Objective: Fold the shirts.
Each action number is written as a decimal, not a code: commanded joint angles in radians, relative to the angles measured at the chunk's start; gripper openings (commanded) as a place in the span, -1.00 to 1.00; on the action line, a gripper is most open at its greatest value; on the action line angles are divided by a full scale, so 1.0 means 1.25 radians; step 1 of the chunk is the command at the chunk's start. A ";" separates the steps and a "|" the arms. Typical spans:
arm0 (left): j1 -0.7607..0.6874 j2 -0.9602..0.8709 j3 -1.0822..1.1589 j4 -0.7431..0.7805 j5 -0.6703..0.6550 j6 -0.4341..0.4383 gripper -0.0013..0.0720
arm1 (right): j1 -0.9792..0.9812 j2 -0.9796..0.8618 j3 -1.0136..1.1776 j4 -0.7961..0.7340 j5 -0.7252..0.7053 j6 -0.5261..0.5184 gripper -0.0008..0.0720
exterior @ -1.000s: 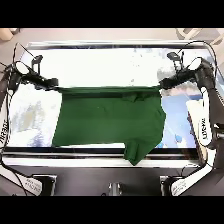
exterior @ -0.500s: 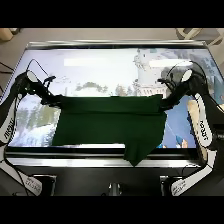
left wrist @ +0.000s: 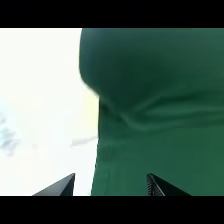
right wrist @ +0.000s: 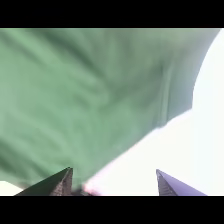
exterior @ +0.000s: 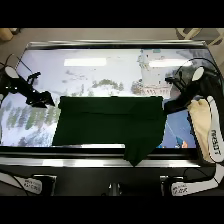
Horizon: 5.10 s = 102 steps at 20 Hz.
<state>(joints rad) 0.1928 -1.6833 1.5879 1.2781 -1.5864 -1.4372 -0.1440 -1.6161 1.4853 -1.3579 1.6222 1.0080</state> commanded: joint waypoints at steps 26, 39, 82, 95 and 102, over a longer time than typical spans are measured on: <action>-0.006 0.295 -0.699 -0.060 0.312 0.019 -0.90 | -0.057 0.369 -0.756 0.251 -0.331 -0.042 0.50; -0.009 0.410 -0.642 -0.063 0.315 0.056 -0.91 | -0.057 0.473 -0.660 0.294 -0.258 -0.092 -0.94; -0.472 -0.050 -0.008 -0.212 0.556 -0.061 -0.90 | -0.035 0.035 -0.016 0.510 -0.206 -0.069 -0.93; -0.651 -0.228 -0.008 -0.692 0.701 0.047 -0.91 | 0.008 0.284 -0.016 0.388 -0.156 0.051 -0.93; -0.261 0.143 -0.008 -0.237 0.566 -0.060 -0.91 | 0.302 0.089 -0.016 0.572 -0.415 0.008 -0.93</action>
<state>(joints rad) -0.3187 -1.6844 1.5780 0.7433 -0.8009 -1.4521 0.0887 -1.4082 1.4651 -0.7639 1.2713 1.0458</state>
